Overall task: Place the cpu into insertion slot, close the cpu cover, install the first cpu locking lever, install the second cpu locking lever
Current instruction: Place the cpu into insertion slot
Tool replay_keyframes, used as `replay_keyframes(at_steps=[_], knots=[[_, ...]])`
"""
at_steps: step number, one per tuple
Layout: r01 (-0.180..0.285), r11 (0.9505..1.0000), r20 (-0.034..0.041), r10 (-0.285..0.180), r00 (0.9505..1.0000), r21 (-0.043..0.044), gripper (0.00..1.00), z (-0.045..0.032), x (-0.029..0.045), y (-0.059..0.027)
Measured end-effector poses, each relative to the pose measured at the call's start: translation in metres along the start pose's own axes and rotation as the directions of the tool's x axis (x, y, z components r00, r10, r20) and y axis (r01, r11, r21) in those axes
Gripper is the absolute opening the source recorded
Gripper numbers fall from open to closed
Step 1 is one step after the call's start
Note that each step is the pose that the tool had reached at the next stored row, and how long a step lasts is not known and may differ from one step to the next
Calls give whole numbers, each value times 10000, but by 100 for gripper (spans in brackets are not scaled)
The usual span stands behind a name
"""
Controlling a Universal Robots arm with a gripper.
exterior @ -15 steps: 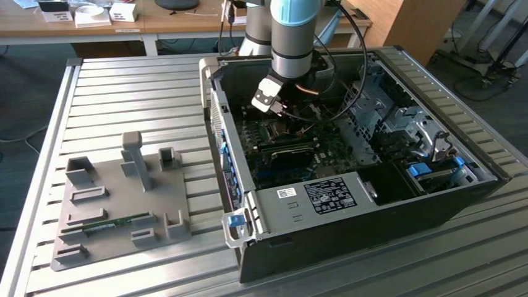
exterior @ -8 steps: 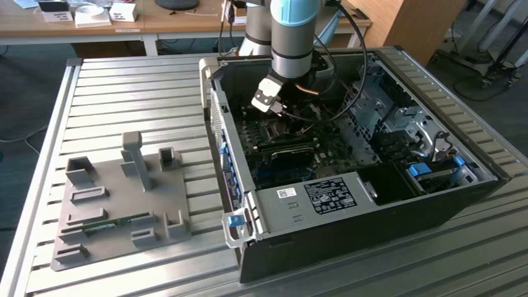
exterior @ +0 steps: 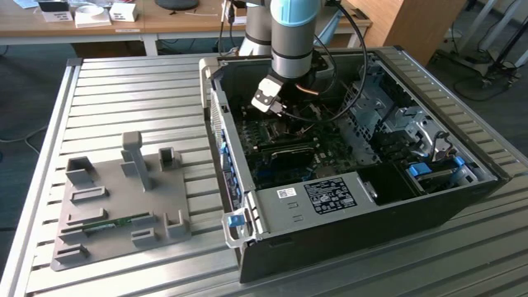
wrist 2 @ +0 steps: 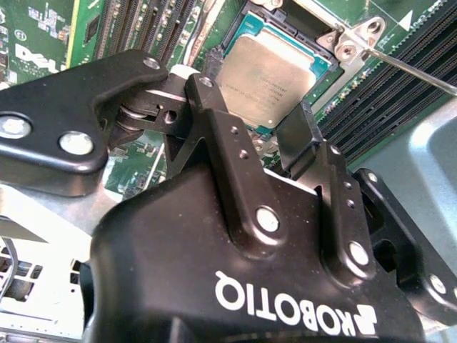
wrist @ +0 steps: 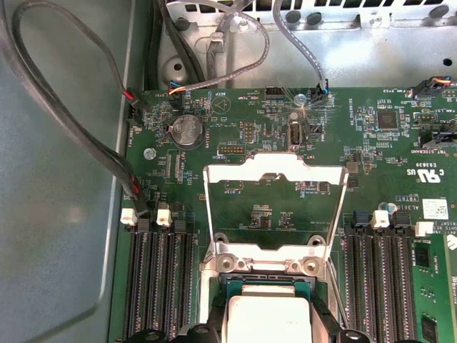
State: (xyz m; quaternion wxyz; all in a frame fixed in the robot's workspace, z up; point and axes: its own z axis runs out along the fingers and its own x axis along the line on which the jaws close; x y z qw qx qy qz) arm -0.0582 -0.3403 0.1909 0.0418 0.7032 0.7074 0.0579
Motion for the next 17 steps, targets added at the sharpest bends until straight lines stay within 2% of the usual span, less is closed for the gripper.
replay_keyframes(at_steps=[17], knots=[[-1, 10000, 0, 1, 10000, 0, 54, 5, 0, -1]])
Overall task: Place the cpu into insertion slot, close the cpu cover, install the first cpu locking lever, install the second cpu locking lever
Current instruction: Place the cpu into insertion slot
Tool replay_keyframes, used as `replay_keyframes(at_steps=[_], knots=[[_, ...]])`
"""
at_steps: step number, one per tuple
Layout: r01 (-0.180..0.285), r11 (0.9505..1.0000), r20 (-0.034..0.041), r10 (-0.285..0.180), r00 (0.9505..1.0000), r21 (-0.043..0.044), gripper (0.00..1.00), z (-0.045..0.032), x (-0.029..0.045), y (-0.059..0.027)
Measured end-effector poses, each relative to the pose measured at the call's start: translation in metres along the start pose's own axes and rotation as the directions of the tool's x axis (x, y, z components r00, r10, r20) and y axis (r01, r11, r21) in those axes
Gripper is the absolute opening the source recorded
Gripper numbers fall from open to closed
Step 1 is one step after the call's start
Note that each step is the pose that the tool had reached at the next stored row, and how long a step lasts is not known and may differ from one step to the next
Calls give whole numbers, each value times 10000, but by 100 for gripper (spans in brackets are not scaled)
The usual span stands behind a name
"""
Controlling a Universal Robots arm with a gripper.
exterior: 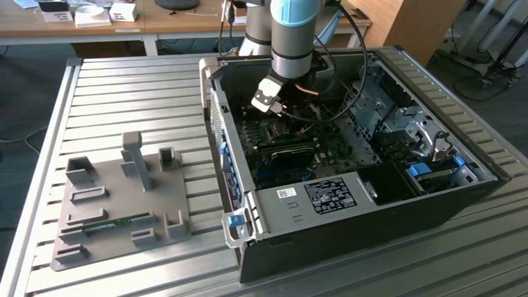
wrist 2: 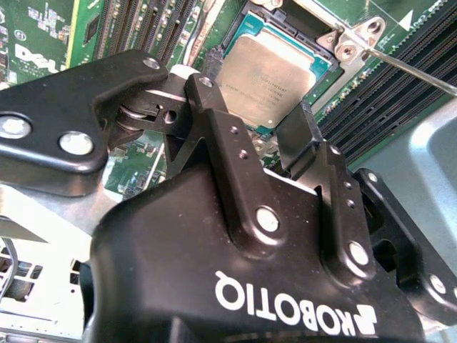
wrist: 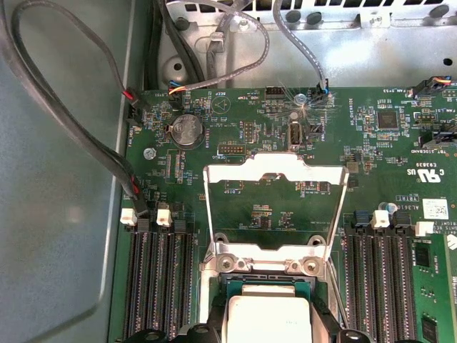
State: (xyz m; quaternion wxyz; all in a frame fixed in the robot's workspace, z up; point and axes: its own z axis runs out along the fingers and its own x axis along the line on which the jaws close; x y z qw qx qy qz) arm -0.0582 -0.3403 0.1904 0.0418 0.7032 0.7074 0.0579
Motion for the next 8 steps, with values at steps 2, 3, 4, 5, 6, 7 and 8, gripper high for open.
replay_keyframes(at_steps=[2, 3, 4, 5, 6, 7, 8], knots=[[0, 10000, 0, 0, 10000, 0, 54, 1, 0, 0], [0, 10000, 1, 0, 10000, 0, 54, 1, 0, 0], [0, 10000, 0, 0, 10000, 0, 54, 1, 0, 0], [0, 10000, 0, 0, 10000, 1, 54, 1, 0, 0], [0, 10000, 0, 0, 10000, 0, 54, 1, 0, 0], [0, 10000, 0, 0, 10000, 1, 54, 1, 0, 0], [0, 10000, 1, 0, 10000, 0, 54, 1, 0, 0]])
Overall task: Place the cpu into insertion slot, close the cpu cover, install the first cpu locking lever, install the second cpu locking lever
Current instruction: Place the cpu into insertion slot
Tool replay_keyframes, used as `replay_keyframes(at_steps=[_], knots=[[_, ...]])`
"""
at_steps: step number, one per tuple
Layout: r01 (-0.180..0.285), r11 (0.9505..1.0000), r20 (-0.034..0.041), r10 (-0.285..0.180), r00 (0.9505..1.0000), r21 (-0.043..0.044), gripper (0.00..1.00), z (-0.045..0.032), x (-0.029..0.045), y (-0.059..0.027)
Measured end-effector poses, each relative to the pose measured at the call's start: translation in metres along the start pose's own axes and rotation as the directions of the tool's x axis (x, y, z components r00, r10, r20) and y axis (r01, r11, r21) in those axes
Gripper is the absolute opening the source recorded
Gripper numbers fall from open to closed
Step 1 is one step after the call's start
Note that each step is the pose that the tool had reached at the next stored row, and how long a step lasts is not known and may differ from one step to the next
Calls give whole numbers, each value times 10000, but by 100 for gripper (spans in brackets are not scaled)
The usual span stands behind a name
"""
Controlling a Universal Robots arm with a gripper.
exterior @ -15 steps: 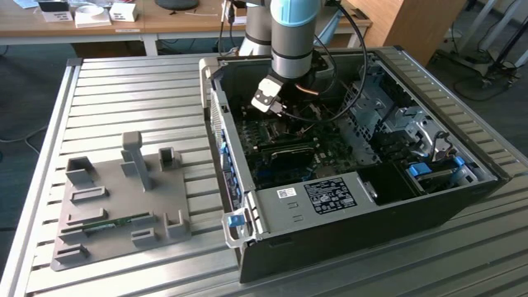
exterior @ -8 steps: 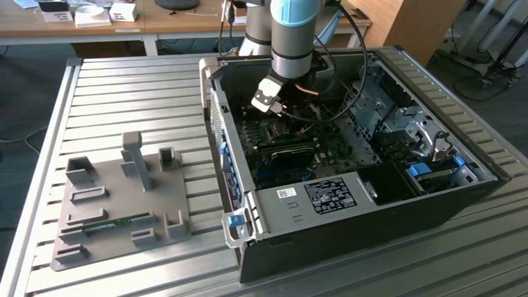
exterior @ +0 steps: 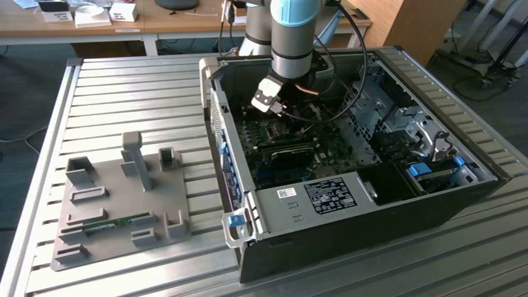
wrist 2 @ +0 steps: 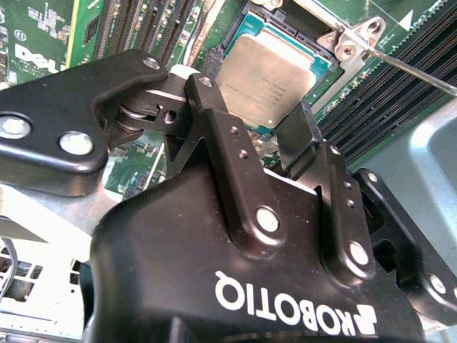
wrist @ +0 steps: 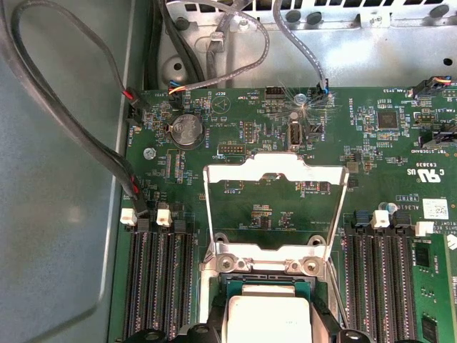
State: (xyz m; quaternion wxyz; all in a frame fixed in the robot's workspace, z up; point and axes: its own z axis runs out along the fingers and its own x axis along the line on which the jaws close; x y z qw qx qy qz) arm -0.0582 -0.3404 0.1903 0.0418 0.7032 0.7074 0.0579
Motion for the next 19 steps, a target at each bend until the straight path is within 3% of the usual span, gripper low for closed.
replay_keyframes(at_steps=[19], knots=[[0, 10000, 0, 0, 10000, 0, 54, 2, 0, 0]])
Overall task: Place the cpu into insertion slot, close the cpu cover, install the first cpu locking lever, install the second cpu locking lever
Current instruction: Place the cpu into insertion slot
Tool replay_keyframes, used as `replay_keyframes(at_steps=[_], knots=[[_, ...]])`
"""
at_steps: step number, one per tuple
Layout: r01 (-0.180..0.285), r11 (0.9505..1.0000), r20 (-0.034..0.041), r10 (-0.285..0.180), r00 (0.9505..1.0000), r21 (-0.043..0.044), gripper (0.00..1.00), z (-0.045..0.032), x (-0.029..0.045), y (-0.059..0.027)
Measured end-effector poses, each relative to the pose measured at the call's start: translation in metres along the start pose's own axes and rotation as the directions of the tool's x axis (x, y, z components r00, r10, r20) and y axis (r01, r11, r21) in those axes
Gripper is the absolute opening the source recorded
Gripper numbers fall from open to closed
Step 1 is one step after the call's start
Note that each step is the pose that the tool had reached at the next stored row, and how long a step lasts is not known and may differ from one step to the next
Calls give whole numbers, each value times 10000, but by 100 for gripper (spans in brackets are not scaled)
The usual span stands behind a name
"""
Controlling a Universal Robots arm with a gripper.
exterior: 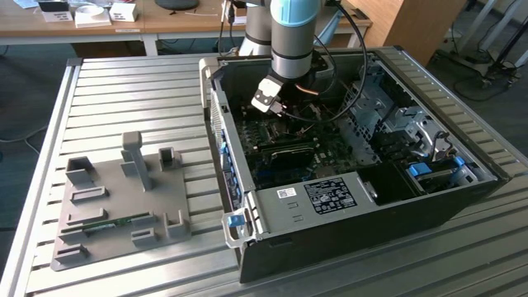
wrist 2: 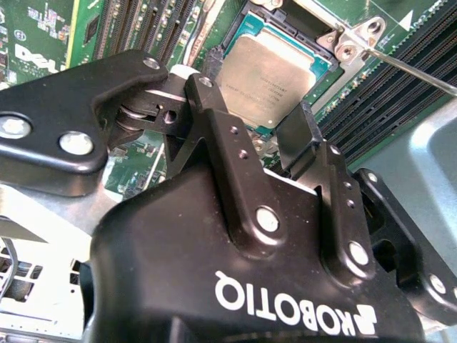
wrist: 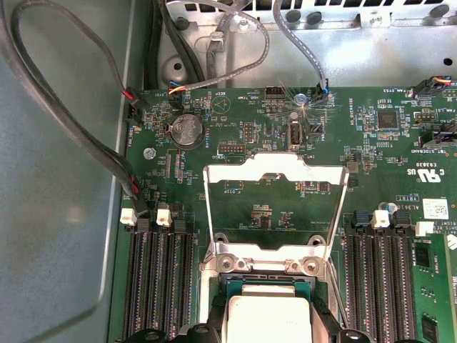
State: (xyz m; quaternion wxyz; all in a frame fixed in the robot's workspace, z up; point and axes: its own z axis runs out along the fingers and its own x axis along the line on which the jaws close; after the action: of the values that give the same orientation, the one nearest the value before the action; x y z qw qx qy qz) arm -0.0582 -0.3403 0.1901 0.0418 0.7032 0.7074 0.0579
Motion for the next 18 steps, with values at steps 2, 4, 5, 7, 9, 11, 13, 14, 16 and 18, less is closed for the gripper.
replay_keyframes(at_steps=[2, 4, 5, 7, 9, 11, 13, 14, 16, 18], knots=[[0, 10000, 0, 0, 10000, 0, 54, 0, 0, 0], [-1, 10000, -10, 1, 10000, -8, 54, 4, 1, 1], [-1, 10000, -19, 1, 10000, -15, 55, 7, 3, 2], [1, 10000, -10, -1, 10000, -6, 61, 5, 1, 1], [1, 10000, -1, -1, 10000, 0, 61, 1, 0, 0], [0, 10000, 0, 0, 10000, 0, 61, 1, 0, 0], [0, 10000, -1, 0, 10000, 0, 61, 1, 0, 0], [0, 10000, 1, 0, 10000, 1, 61, -6, 0, 1], [-1, 10000, -1, 1, 10000, 0, 61, -32, 1, 4], [0, 10000, 0, 0, 10000, 0, 61, -57, 1, 8]])
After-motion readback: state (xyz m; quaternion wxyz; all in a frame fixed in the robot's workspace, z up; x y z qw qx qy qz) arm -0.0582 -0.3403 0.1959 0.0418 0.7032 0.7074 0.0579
